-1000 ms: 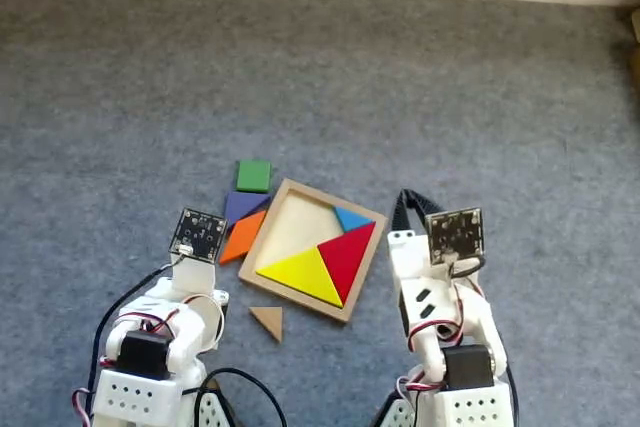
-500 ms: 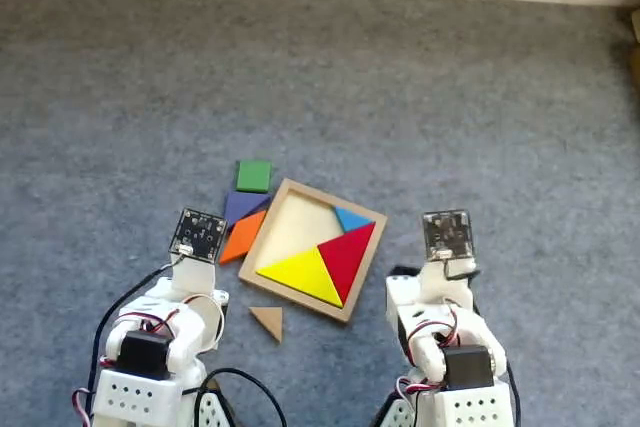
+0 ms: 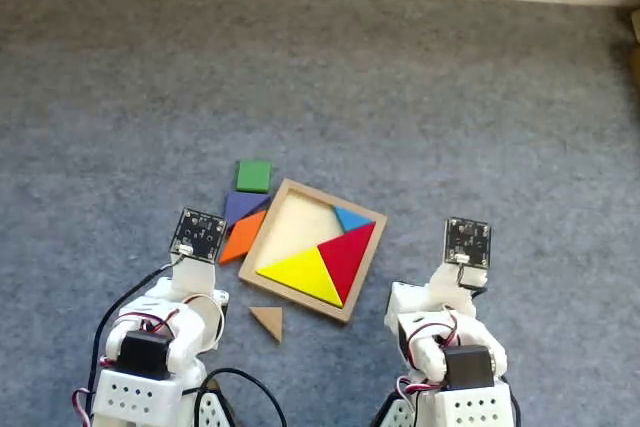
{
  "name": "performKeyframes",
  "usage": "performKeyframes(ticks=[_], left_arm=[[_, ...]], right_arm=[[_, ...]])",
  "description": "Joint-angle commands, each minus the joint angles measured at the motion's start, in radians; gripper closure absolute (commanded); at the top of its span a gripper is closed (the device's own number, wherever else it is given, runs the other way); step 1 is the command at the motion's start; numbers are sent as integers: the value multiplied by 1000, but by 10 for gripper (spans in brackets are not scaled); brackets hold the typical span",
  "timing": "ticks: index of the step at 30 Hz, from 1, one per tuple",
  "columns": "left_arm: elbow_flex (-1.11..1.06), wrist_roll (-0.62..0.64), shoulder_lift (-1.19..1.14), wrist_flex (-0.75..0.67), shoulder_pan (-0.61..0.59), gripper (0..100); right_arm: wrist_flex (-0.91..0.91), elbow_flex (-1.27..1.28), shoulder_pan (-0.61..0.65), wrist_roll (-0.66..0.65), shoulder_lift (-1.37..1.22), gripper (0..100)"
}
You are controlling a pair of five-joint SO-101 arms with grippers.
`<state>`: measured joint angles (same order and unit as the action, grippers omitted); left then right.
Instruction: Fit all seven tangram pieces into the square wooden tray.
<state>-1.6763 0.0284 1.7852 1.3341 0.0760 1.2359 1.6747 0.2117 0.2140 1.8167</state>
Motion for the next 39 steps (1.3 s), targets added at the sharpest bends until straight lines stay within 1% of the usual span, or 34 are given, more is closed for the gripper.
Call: performKeyframes(ticks=[1,16,18,20,23,24,25,26,27,30,32,34,37,39], left_arm=[[-19,9,36,5,-10,995],[-19,9,36,6,-5,995],[7,8,36,6,-16,995],[58,8,36,12,-54,995],[137,8,36,28,-182,995],[163,8,38,26,-209,995],[196,6,38,17,-211,995],[219,-3,36,2,-219,995],[237,-38,36,-14,-219,995],[280,-229,36,-49,-211,995],[305,-316,36,-69,-211,995],[351,-310,35,-84,-211,995],[427,-307,21,-84,-211,995],[487,-307,-39,-51,-211,995]], right_arm=[[7,150,-12,12,5,992],[15,150,-13,12,28,992],[15,151,-15,12,28,992],[15,151,-39,12,28,992],[15,151,-108,12,28,992],[15,151,-124,12,28,992],[15,153,-130,12,28,992],[15,153,-127,12,28,992],[15,153,-127,12,28,992],[15,153,-125,12,28,992],[15,153,-120,12,28,992],[15,153,-119,12,28,992],[15,153,-73,12,28,992],[15,151,-41,12,27,992]])
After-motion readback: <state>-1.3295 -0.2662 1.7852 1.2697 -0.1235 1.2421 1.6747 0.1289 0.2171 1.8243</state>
